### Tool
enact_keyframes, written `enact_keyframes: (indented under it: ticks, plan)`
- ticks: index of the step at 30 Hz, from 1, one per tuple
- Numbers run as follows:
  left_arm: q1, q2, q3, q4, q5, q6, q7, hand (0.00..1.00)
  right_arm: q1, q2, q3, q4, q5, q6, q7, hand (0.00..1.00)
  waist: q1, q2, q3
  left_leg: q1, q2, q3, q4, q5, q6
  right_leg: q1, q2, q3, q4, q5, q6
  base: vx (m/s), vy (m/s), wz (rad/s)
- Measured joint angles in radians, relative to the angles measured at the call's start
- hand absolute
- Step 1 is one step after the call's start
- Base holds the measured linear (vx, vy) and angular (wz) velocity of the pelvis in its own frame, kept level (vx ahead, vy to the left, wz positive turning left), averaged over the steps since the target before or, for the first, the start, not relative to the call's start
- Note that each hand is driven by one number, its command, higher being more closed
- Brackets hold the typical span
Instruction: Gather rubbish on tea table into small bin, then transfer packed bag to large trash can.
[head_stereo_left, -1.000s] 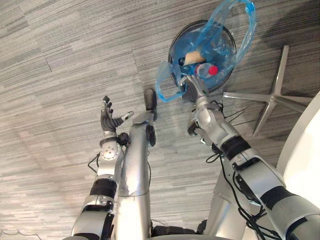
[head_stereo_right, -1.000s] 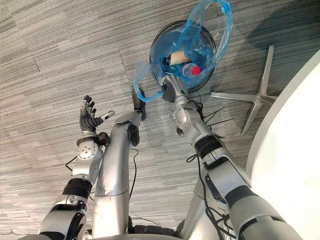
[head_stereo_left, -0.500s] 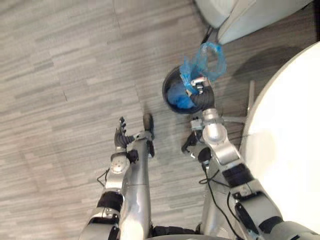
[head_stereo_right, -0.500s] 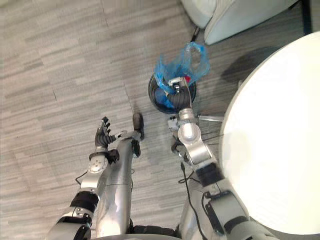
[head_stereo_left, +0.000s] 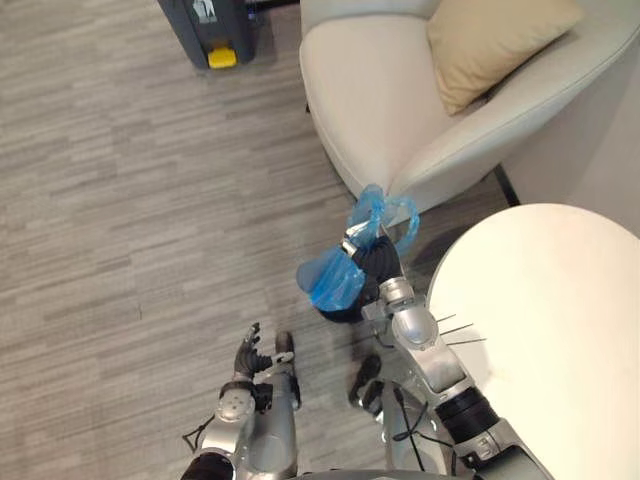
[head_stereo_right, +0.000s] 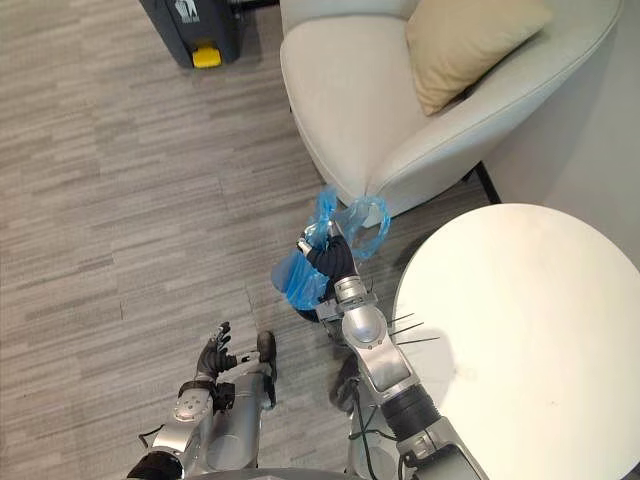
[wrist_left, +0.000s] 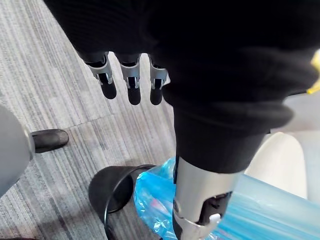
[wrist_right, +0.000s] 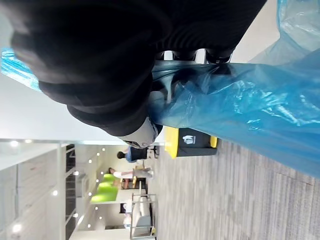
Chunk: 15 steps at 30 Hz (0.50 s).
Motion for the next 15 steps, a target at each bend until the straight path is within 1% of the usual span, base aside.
enact_keyframes:
  ticks: [1, 2, 3, 4, 5, 6, 7, 8, 9, 10, 11, 12, 13, 14, 15]
  plan:
    - [0.036, -0.005, 0.018, -0.066, -0.001, 0.0, 0.001, 0.0, -0.021, -0.005, 0.021, 0.0, 0.0, -0.013, 0.0, 1.0, 0.011, 0.011, -0.004, -0.008, -0.002, -0.026, 0.012, 0.002, -0.005, 0.028, 0.027, 0.004, -0.039, -0.028, -0.001, -0.17, -0.179, 0.35]
    - [0.055, -0.014, 0.018, -0.092, -0.001, 0.0, 0.001, 0.0, -0.026, -0.005, 0.024, -0.001, 0.001, -0.017, -0.001, 1.0, 0.025, 0.018, -0.012, -0.009, 0.006, -0.027, -0.001, 0.004, -0.008, 0.039, 0.043, 0.005, -0.082, -0.041, -0.008, -0.21, -0.144, -0.14]
    - [0.091, -0.032, 0.008, -0.142, -0.001, -0.004, 0.001, 0.0, -0.043, -0.005, 0.024, -0.001, 0.004, -0.027, -0.005, 1.0, 0.052, 0.029, -0.032, -0.024, 0.016, -0.024, -0.036, 0.033, -0.015, 0.063, 0.077, 0.002, -0.189, -0.082, -0.072, -0.21, -0.112, -0.19]
    - [0.098, -0.053, 0.004, -0.152, -0.002, -0.006, 0.001, 0.0, -0.058, -0.016, 0.023, 0.0, 0.007, -0.032, -0.006, 1.0, 0.05, 0.057, -0.034, -0.04, 0.031, -0.039, -0.048, 0.051, -0.018, 0.057, 0.095, -0.008, -0.2, -0.061, -0.071, -0.31, -0.132, 0.06]
    - [0.115, -0.076, -0.009, -0.197, -0.003, -0.005, 0.0, 0.0, -0.077, -0.031, 0.02, 0.0, 0.011, -0.035, -0.008, 1.0, 0.046, 0.087, -0.045, -0.051, 0.044, -0.062, -0.109, 0.106, -0.02, 0.039, 0.119, -0.037, -0.227, -0.036, -0.09, -0.27, -0.094, 0.37]
    - [0.132, -0.089, -0.023, -0.244, -0.005, -0.005, 0.0, 0.0, -0.084, -0.045, 0.016, 0.0, 0.014, -0.037, -0.012, 1.0, 0.047, 0.106, -0.055, -0.051, 0.053, -0.081, -0.168, 0.145, -0.025, 0.028, 0.136, -0.058, -0.239, -0.021, -0.098, -0.24, -0.078, 0.58]
    - [0.147, -0.101, -0.038, -0.324, -0.006, -0.004, 0.0, 0.0, -0.096, -0.068, 0.012, 0.0, 0.017, -0.037, -0.028, 1.0, 0.045, 0.128, -0.057, -0.039, 0.073, -0.073, -0.249, 0.149, -0.031, 0.029, 0.152, -0.094, -0.26, 0.005, -0.119, -0.19, -0.075, 0.56]
    - [0.148, -0.103, -0.047, -0.36, -0.006, -0.005, 0.001, 0.0, -0.103, -0.082, 0.009, 0.0, 0.017, -0.036, -0.033, 1.0, 0.048, 0.135, -0.058, -0.029, 0.082, -0.055, -0.283, 0.13, -0.034, 0.033, 0.155, -0.114, -0.279, 0.021, -0.127, -0.21, -0.083, 0.89]
    - [0.138, -0.104, -0.059, -0.416, -0.005, -0.012, 0.0, 0.0, -0.122, -0.105, -0.005, 0.003, 0.016, -0.035, -0.045, 1.0, 0.046, 0.136, -0.055, -0.04, 0.084, -0.002, -0.297, 0.038, -0.015, 0.044, 0.129, -0.161, -0.326, 0.052, -0.146, -0.26, -0.025, 1.09]
    - [0.116, -0.102, -0.065, -0.462, -0.005, -0.024, 0.0, 0.0, -0.139, -0.106, -0.037, 0.007, 0.017, -0.035, -0.049, 1.0, 0.039, 0.133, -0.055, -0.075, 0.064, 0.039, -0.208, 0.032, -0.002, 0.046, 0.094, -0.203, -0.343, 0.068, -0.156, -0.25, -0.012, 1.22]
    - [0.102, -0.101, -0.068, -0.485, -0.004, -0.027, 0.0, 0.0, -0.147, -0.105, -0.056, 0.007, 0.017, -0.034, -0.051, 1.0, 0.034, 0.133, -0.055, -0.078, 0.047, 0.068, -0.12, 0.028, 0.002, 0.048, 0.064, -0.22, -0.347, 0.077, -0.154, -0.21, 0.01, 1.01]
    - [0.101, -0.098, -0.065, -0.505, -0.002, -0.037, 0.001, 0.0, -0.155, -0.105, -0.062, 0.007, 0.017, -0.034, -0.05, 1.0, 0.02, 0.135, -0.057, -0.061, 0.03, 0.095, -0.041, 0.021, 0.011, 0.057, 0.038, -0.236, -0.353, 0.086, -0.149, -0.15, 0.028, 0.76]
    - [0.102, -0.088, -0.065, -0.538, 0.0, -0.048, 0.003, 0.0, -0.163, -0.106, -0.062, 0.007, 0.017, -0.034, -0.05, 1.0, 0.01, 0.146, -0.064, -0.014, 0.03, 0.125, 0.056, -0.018, 0.054, 0.071, 0.019, -0.252, -0.367, 0.103, -0.145, -0.14, 0.055, 0.56]
    - [0.098, -0.085, -0.064, -0.55, 0.001, -0.054, 0.004, 0.0, -0.168, -0.105, -0.06, 0.007, 0.017, -0.034, -0.05, 1.0, 0.007, 0.15, -0.066, 0.011, 0.035, 0.13, 0.089, -0.045, 0.06, 0.078, 0.015, -0.257, -0.377, 0.109, -0.142, -0.16, 0.108, 0.5]
    - [0.083, -0.08, -0.066, -0.565, 0.003, -0.069, 0.009, 0.0, -0.183, -0.104, -0.054, 0.007, 0.017, -0.034, -0.049, 1.0, -0.003, 0.153, -0.069, 0.072, 0.043, 0.141, 0.09, -0.113, 0.031, 0.085, 0.005, -0.273, -0.389, 0.124, -0.135, -0.13, 0.123, 0.48]
